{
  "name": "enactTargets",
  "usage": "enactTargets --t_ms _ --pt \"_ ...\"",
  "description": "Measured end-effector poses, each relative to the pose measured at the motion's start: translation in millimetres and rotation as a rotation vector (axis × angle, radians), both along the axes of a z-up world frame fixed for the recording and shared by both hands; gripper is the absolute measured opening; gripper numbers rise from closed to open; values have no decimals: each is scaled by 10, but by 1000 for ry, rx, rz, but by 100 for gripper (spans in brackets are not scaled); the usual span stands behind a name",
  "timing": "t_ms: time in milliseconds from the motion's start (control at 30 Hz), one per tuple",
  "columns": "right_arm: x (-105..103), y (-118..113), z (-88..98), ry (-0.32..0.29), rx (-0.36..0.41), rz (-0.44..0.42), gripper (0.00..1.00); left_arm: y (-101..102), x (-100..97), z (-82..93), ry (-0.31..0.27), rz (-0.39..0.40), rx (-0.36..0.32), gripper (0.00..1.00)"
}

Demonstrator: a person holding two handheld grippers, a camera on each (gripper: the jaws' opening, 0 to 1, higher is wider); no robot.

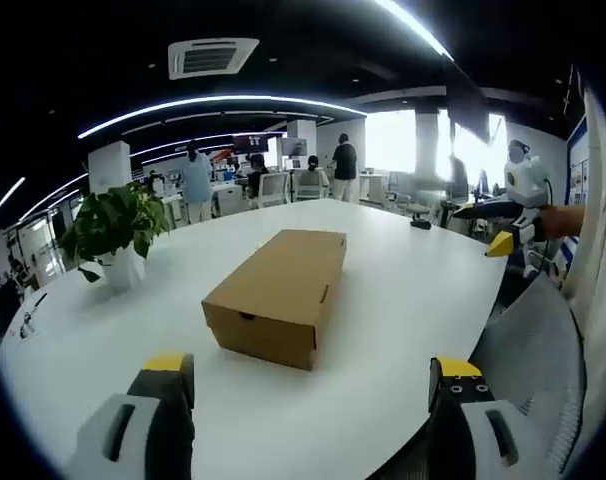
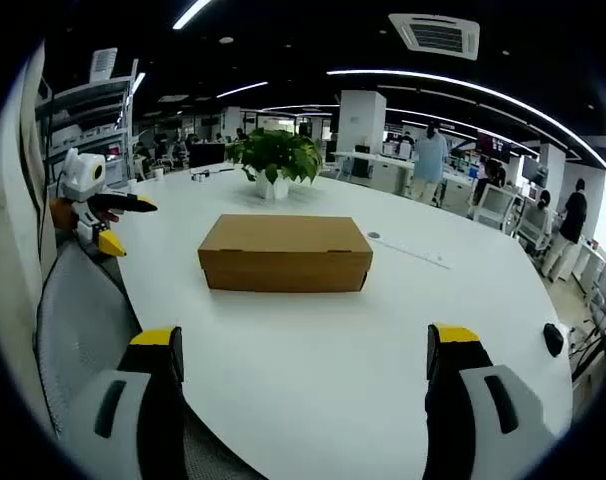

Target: Operate the shoe box by opening the lid, removing the specified soft item, and placing it in the target area until the item is outside and the box remains undamaged.

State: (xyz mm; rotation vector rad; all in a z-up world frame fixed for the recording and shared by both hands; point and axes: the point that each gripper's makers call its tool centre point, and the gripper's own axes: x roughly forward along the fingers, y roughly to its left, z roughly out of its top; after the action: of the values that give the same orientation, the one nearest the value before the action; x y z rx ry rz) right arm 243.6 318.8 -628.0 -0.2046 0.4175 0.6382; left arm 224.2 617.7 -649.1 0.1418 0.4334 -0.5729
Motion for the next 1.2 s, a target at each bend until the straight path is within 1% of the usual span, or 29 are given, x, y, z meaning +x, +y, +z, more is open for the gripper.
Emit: enactTargets --t_ms 533,1200 --pt "12 21 -8 8 5 15 96 82 11 19 0 33 3 100" --pt "63 52 -26 18 0 42 96 68 11 -2 11 43 9 98"
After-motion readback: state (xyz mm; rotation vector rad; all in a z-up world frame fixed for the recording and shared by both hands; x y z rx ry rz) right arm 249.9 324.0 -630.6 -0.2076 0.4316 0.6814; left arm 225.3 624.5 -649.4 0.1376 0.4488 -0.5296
